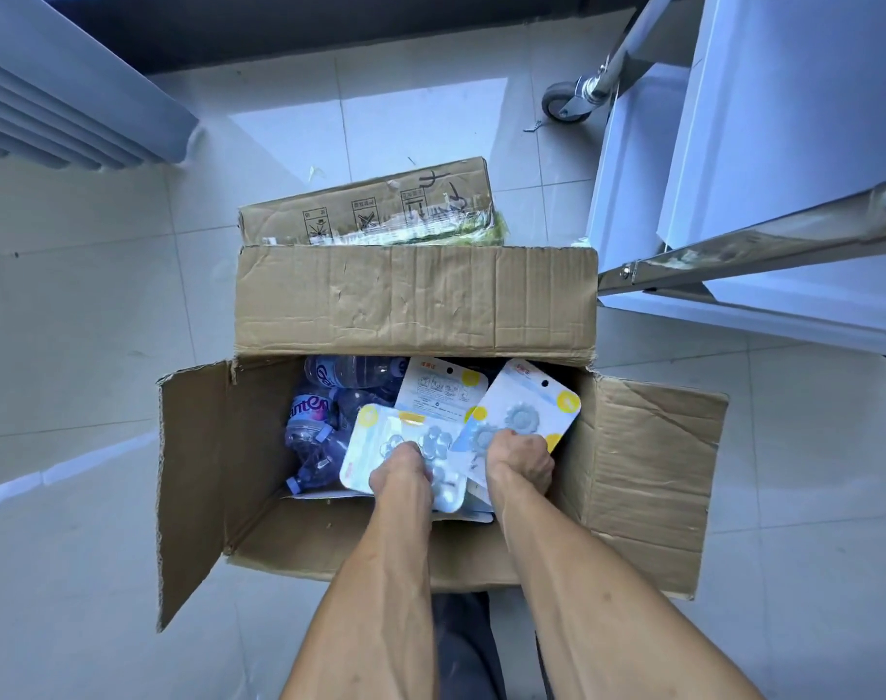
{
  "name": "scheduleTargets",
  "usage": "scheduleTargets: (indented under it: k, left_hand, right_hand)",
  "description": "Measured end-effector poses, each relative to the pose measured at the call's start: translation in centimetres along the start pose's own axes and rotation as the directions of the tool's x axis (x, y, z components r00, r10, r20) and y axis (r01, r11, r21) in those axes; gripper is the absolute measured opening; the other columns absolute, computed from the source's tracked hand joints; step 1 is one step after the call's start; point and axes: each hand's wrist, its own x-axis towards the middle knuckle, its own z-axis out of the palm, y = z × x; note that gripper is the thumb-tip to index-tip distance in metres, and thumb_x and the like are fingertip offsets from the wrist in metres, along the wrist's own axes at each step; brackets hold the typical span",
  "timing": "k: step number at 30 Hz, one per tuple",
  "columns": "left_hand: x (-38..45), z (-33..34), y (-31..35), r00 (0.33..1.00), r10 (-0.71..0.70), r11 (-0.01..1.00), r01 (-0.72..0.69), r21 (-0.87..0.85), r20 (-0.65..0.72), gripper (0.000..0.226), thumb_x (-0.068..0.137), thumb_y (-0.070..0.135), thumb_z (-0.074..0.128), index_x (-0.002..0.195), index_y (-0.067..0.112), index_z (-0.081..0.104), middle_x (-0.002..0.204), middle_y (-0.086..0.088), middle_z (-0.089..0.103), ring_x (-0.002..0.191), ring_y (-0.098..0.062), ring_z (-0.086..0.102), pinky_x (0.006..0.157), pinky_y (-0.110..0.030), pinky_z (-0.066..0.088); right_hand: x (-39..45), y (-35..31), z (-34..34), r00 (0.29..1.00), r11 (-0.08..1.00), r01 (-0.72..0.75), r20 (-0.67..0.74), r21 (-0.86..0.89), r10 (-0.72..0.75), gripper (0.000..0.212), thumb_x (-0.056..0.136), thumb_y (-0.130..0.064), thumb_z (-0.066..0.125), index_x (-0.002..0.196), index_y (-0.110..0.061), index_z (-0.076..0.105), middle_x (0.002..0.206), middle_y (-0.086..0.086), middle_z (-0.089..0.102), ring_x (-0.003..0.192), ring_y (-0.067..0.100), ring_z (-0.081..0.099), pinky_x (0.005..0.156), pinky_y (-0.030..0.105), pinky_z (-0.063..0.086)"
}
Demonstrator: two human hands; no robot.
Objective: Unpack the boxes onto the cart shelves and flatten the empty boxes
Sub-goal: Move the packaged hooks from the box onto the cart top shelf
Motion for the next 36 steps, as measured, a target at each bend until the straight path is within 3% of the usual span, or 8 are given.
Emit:
scheduleTargets:
  k: [2, 7, 9, 13, 18, 21, 27, 36]
  left_hand:
    - [0.7, -0.4, -0.5, 0.988, 0.119, 0.977, -0.099, 0.188, -0.095, 0.025, 0.077, 0.016, 0.066, 0.098, 0.004, 0.061, 0.093, -0.016, 0.065, 0.082, -0.033, 0.063, 0.078, -0.035, 0.056]
    - [1.6, -0.3, -2.0, 0.929, 0.367, 0.789, -0.282, 0.546, -0.049, 0.037, 0.086, 0.029, 0.062, 0.114, 0.005, 0.066, 0.113, -0.017, 0.068, 0.105, -0.035, 0.063, 0.083, -0.034, 0.049]
    - [1.6, -0.2, -2.4, 0.919, 0.393, 0.744, -0.300, 0.597, -0.027, 0.034, 0.085, 0.031, 0.061, 0.108, 0.007, 0.067, 0.110, -0.017, 0.068, 0.102, -0.035, 0.064, 0.088, -0.036, 0.052]
    - [1.9, 0.2, -2.3, 0.908, 0.420, 0.674, -0.320, 0.666, 0.011, 0.028, 0.082, 0.026, 0.061, 0.104, 0.010, 0.067, 0.106, -0.015, 0.069, 0.100, -0.033, 0.064, 0.091, -0.039, 0.053]
    - [2.3, 1.0, -1.6, 0.872, 0.490, 0.601, -0.349, 0.719, 0.015, 0.027, 0.089, 0.023, 0.056, 0.109, 0.008, 0.065, 0.111, -0.015, 0.067, 0.101, -0.035, 0.063, 0.080, -0.034, 0.048]
    - [1.8, 1.5, -1.4, 0.828, 0.561, 0.541, -0.378, 0.751, 0.013, 0.026, 0.091, 0.023, 0.055, 0.108, 0.007, 0.065, 0.112, -0.017, 0.066, 0.104, -0.036, 0.062, 0.078, -0.032, 0.042]
    - [1.1, 3.0, -0.3, 0.682, 0.718, 0.303, -0.485, 0.821, 0.138, 0.023, 0.092, 0.026, 0.052, 0.087, 0.007, 0.064, 0.091, -0.013, 0.069, 0.084, -0.035, 0.064, 0.065, -0.031, 0.040]
    - [-1.3, 0.7, -1.6, 0.667, 0.719, 0.235, -0.498, 0.835, 0.195, 0.029, 0.095, 0.030, 0.047, 0.093, 0.007, 0.064, 0.097, -0.013, 0.068, 0.090, -0.033, 0.063, 0.068, -0.032, 0.039]
  right_hand:
    - [0.3, -0.1, 0.3, 0.996, 1.000, -0.022, 0.088, -0.015, 0.023, 0.035, 0.096, -0.025, 0.046, 0.117, -0.003, 0.063, 0.121, 0.018, 0.065, 0.113, 0.034, 0.061, 0.088, 0.033, 0.048]
    - [1.4, 0.7, 1.9, 0.986, 0.999, -0.015, 0.166, 0.040, 0.008, 0.039, 0.097, -0.027, 0.042, 0.112, 0.000, 0.065, 0.115, 0.020, 0.067, 0.106, 0.035, 0.064, 0.085, 0.035, 0.051]
    - [1.3, 0.9, 1.8, 0.989, 0.990, 0.115, 0.101, -0.086, -0.106, 0.031, 0.096, -0.024, 0.048, 0.114, -0.004, 0.061, 0.116, 0.018, 0.064, 0.107, 0.036, 0.061, 0.078, 0.033, 0.044]
    - [1.4, 1.2, 1.7, 0.945, 0.903, 0.322, 0.035, -0.284, -0.326, 0.027, 0.091, -0.021, 0.054, 0.114, -0.007, 0.057, 0.110, 0.015, 0.066, 0.104, 0.035, 0.062, 0.081, 0.037, 0.047]
    - [2.7, -0.3, 2.0, 0.958, 0.919, 0.277, 0.007, -0.281, -0.287, 0.040, 0.094, -0.040, 0.055, 0.117, -0.008, 0.061, 0.117, 0.015, 0.065, 0.110, 0.035, 0.060, 0.089, 0.038, 0.046]
    - [3.4, -0.9, 2.3, 0.956, 0.898, 0.282, 0.018, -0.338, -0.293, 0.031, 0.095, -0.032, 0.056, 0.115, -0.010, 0.063, 0.119, 0.014, 0.065, 0.111, 0.034, 0.060, 0.090, 0.038, 0.047]
    - [2.8, -1.1, 2.5, 0.931, 0.828, 0.348, 0.061, -0.438, -0.359, 0.017, 0.089, -0.015, 0.056, 0.102, -0.011, 0.066, 0.110, 0.010, 0.067, 0.103, 0.030, 0.063, 0.079, 0.033, 0.047]
    - [1.1, 0.8, 0.4, 0.915, 0.792, 0.378, 0.063, -0.479, -0.398, 0.021, 0.092, -0.019, 0.053, 0.107, -0.013, 0.065, 0.114, 0.009, 0.066, 0.107, 0.030, 0.062, 0.085, 0.034, 0.047]
